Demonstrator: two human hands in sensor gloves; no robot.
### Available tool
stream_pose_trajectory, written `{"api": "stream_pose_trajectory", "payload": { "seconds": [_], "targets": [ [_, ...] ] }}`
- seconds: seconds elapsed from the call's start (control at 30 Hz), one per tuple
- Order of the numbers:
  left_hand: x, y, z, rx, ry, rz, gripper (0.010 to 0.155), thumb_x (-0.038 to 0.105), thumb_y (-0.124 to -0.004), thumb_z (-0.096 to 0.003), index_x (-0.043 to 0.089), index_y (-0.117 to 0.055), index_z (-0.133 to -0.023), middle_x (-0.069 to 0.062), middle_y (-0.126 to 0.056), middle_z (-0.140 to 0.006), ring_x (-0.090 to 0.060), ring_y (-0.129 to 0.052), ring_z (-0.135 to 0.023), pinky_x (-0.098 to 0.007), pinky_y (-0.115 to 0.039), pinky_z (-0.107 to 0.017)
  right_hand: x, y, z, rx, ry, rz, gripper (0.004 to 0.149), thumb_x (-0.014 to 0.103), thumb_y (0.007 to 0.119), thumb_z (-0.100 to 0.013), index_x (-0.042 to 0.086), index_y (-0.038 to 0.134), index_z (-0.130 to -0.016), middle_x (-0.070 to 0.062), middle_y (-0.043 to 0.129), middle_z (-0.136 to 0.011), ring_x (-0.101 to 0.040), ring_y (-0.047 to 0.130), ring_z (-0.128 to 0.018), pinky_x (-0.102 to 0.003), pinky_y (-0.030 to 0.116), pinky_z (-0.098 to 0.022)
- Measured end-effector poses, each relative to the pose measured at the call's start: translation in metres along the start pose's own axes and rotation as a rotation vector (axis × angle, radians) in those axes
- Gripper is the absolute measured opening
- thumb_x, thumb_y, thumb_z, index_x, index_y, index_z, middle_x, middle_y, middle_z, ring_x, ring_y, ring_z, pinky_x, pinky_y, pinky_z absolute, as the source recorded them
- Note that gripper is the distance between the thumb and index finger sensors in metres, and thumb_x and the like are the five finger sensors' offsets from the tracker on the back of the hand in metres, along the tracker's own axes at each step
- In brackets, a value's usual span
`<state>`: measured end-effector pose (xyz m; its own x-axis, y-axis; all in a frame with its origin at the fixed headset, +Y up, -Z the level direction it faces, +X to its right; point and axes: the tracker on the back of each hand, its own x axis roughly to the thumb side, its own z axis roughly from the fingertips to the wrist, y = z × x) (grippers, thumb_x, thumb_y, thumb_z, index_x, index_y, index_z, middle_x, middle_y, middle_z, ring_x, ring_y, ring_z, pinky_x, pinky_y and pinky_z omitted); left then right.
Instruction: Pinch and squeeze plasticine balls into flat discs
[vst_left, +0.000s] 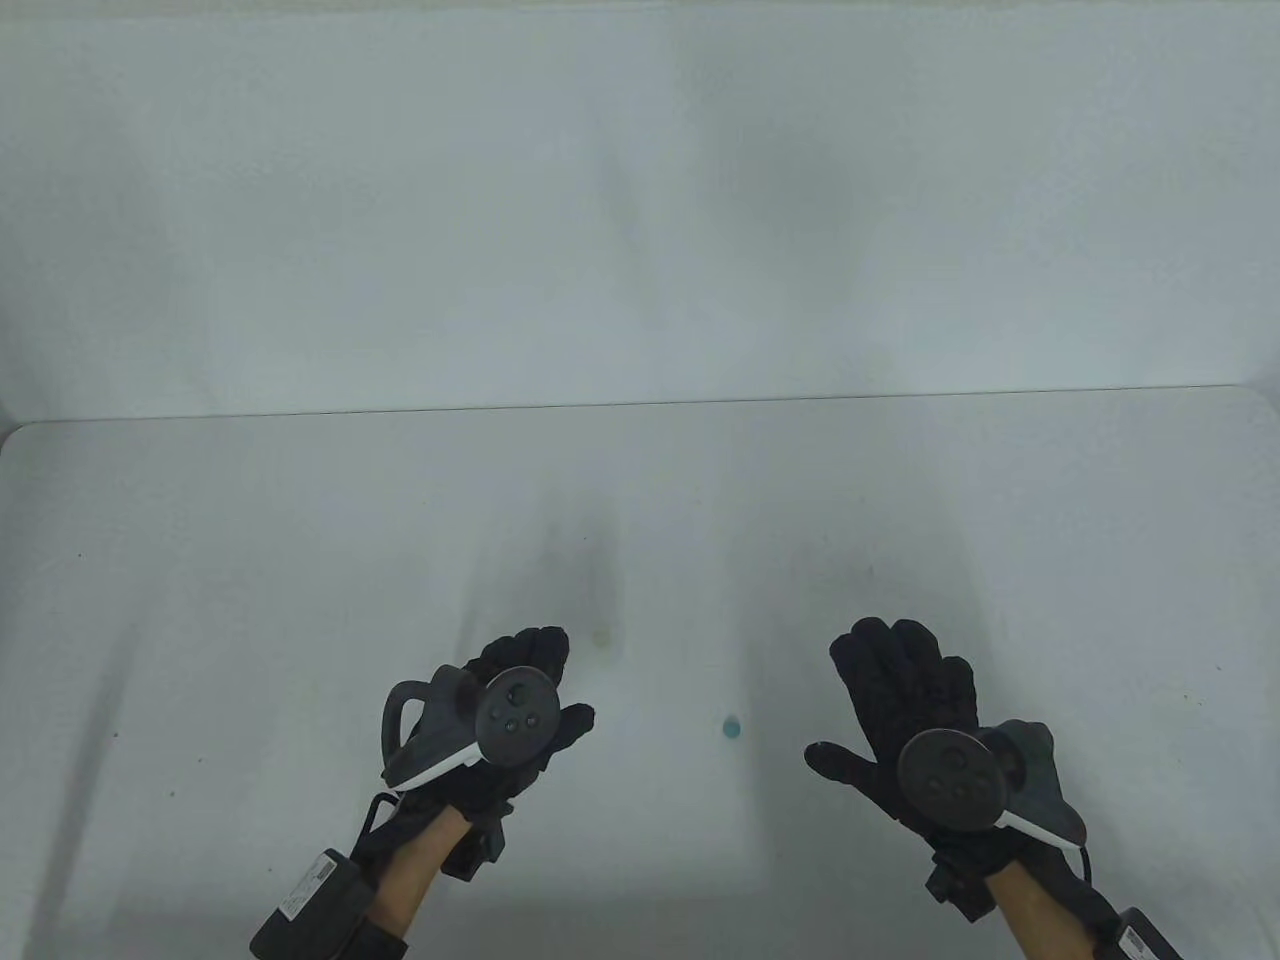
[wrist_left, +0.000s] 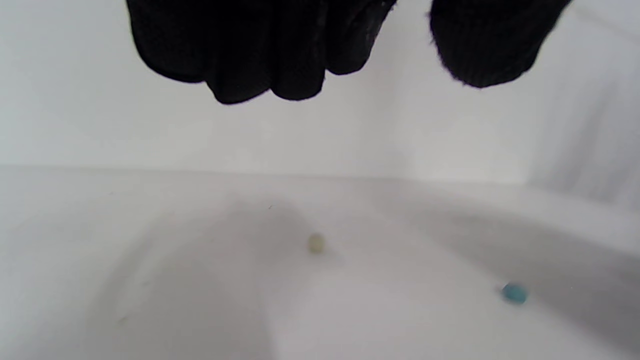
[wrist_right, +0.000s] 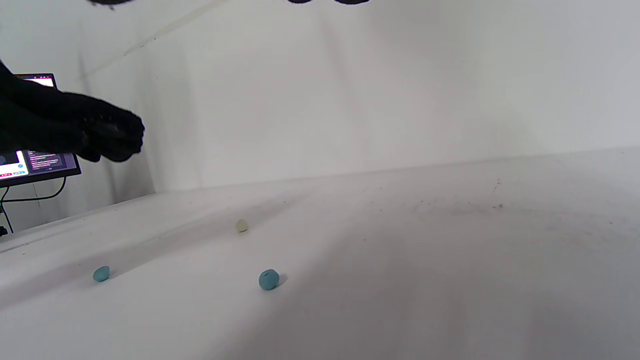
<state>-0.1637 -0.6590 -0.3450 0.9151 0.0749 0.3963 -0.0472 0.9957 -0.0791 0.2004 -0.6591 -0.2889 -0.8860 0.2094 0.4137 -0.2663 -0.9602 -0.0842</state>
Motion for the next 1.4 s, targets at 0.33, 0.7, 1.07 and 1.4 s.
{"api": "stream_pose_trajectory", "payload": {
  "seconds": [0.33, 0.7, 1.07, 1.4],
  "targets": [
    [-0.025, -0.062, -0.011, -0.183, 0.078, -0.103, 0.069, 0.047, -0.078, -0.0499, 0.012, -0.061, -0.108, -0.012, -0.075, -0.104, -0.037, -0.084, -0.089, -0.053, -0.072, -0.065, 0.000, 0.000, 0.000, -0.006, -0.008, -0.006, 0.088, 0.071, 0.050, -0.053, 0.014, 0.030, -0.117, -0.018, 0.029, -0.124, -0.054, 0.031, -0.111, -0.077, 0.039, -0.070],
    [-0.021, -0.086, -0.013, -0.245, 0.038, -0.254, 0.067, 0.044, -0.083, -0.0465, 0.017, -0.066, -0.105, -0.007, -0.079, -0.100, -0.032, -0.088, -0.083, -0.046, -0.075, -0.064, 0.000, 0.000, 0.000, -0.008, -0.006, -0.012, 0.088, 0.071, 0.050, -0.053, 0.014, 0.030, -0.117, -0.017, 0.029, -0.124, -0.054, 0.031, -0.111, -0.077, 0.039, -0.070],
    [-0.015, -0.090, -0.014, -0.177, 0.007, -0.295, 0.050, 0.037, -0.083, -0.0462, 0.016, -0.079, -0.091, -0.008, -0.088, -0.082, -0.022, -0.099, -0.063, -0.035, -0.087, -0.055, -0.001, -0.001, 0.001, -0.015, -0.003, -0.014, 0.087, 0.070, 0.050, -0.053, 0.014, 0.031, -0.117, -0.018, 0.029, -0.124, -0.054, 0.031, -0.111, -0.077, 0.039, -0.070],
    [-0.027, -0.052, -0.012, -0.079, 0.116, 0.055, 0.048, 0.036, -0.080, -0.0480, 0.014, -0.076, -0.091, -0.009, -0.094, -0.082, -0.022, -0.106, -0.065, -0.038, -0.090, -0.053, -0.002, -0.001, 0.001, -0.026, -0.008, -0.025, 0.087, 0.070, 0.050, -0.053, 0.013, 0.032, -0.117, -0.018, 0.029, -0.124, -0.054, 0.031, -0.111, -0.077, 0.039, -0.070]
  ]
}}
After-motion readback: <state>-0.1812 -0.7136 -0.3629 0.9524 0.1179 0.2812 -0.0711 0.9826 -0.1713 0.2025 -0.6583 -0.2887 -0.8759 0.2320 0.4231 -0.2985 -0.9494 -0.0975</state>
